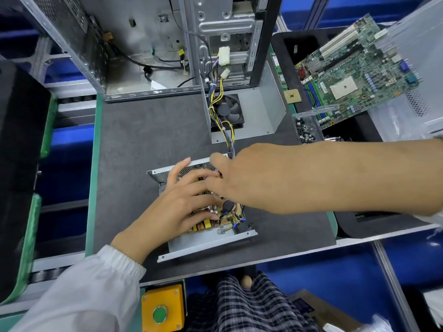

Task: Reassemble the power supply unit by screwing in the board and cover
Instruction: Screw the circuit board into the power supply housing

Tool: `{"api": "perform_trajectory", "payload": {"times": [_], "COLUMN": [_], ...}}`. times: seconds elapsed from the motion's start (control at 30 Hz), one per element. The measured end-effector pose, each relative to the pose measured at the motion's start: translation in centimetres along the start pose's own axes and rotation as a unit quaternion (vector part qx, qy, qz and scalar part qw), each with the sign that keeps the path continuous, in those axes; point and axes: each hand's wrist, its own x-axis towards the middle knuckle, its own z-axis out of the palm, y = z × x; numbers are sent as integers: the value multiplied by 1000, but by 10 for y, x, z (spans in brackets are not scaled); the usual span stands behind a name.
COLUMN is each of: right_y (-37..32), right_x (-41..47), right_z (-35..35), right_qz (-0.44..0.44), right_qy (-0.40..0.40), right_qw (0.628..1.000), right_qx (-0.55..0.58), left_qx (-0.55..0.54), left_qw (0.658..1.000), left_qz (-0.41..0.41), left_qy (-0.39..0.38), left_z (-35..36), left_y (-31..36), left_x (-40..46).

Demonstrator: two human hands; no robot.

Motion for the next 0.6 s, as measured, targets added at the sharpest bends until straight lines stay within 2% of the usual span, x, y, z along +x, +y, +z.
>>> {"api": "perform_trajectory", "payload": {"times": [0.13, 0.2, 0.3, 0.4, 0.53, 0.6], "right_y": [-3, -4, 1, 8, 4, 1], "right_x": [-4, -7, -6, -10, -23, -26], "right_z": [-5, -9, 0, -2, -10, -12], "right_qz": [4, 30, 51, 22, 42, 46], "right_qy": [39, 7, 0, 1, 2, 30], "right_qw": [998, 997, 999, 999, 996, 990], "right_qx": [-51, -66, -3, 29, -77, -133], "left_qx": [-9, -10, -4, 0, -6, -8], "left_qw": [1000, 1000, 1000, 1000, 1000, 1000], "left_qz": [5, 4, 1, 3, 4, 4], "left_qy": [4, -1, -10, -10, -6, -8], "left_z": [1, 1, 1, 1, 1, 1], "left_y": [-2, -3, -2, -2, -2, -2], "left_x": [-1, -2, -1, -1, 0, -1]}}
